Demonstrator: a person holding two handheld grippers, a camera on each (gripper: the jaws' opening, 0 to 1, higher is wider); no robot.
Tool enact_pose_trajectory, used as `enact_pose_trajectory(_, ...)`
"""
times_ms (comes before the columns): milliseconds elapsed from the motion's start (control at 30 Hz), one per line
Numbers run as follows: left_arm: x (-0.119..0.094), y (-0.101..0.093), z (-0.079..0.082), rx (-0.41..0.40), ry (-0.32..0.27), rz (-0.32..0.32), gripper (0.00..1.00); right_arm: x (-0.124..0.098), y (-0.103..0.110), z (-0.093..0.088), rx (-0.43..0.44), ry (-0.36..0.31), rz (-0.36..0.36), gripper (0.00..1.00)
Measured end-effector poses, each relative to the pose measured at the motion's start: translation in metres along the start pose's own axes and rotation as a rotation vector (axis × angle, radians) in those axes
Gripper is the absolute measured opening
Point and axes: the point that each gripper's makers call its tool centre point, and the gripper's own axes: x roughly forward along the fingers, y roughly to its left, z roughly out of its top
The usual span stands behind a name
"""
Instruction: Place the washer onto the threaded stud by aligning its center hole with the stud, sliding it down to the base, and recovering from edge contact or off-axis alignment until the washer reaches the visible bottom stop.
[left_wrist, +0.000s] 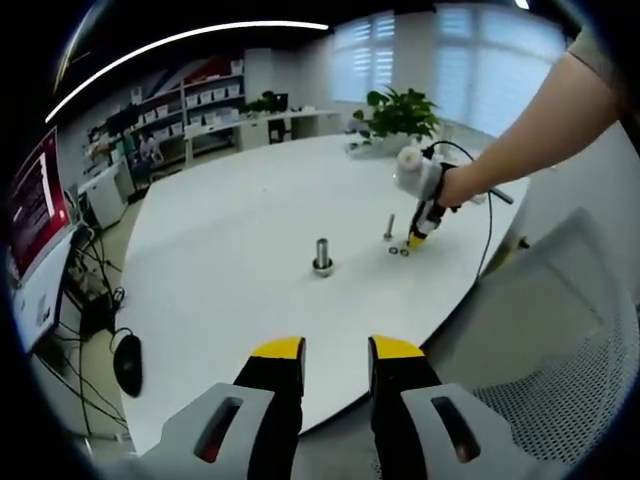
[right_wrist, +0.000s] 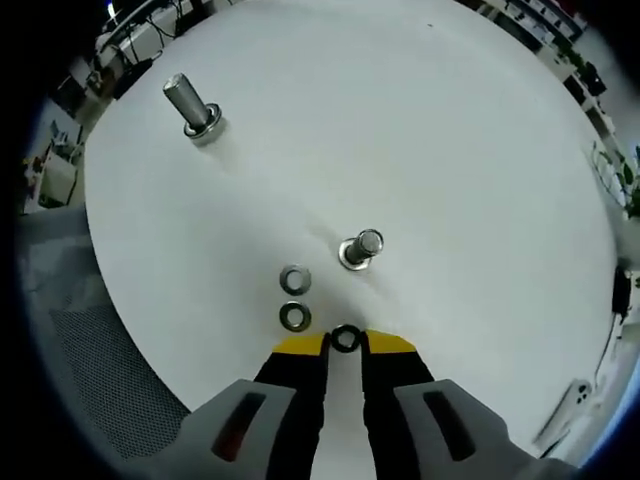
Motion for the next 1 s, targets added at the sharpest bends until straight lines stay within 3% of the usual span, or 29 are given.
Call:
enact_pose_trajectory(133, -0.001, 0.002, 0.001, -0.007, -0.008, 0.007, 0.22, 0.0, 0.001, 0.0, -0.033, 0.001, -0.007, 0.15)
enact_pose_trajectory(400, -0.001, 0.008, -0.002, -0.016, 0.014, 0.038, 0.22, 0.0, 0.003, 0.002, -0.124, -0.067, 0.022, 0.14)
enact_pose_trajectory(667, 0.001, 0.009, -0.006, -0.004, 0.041, 0.055, 0.22, -0.001, 0.002, 0.001, -0.148, -0.137, 0.047, 0.14)
enact_pose_trajectory(867, 0.0, 0.011, -0.006, -0.012, 0.039, 0.063, 0.23, -0.002, 0.001, 0.001, -0.116, -0.232, 0.082, 0.14)
enact_pose_trajectory(1000, 0.0, 0.009, -0.006, 0.001, 0.046, 0.068, 0.23, -0.002, -0.001, -0.001, -0.125, -0.253, 0.101, 0.13)
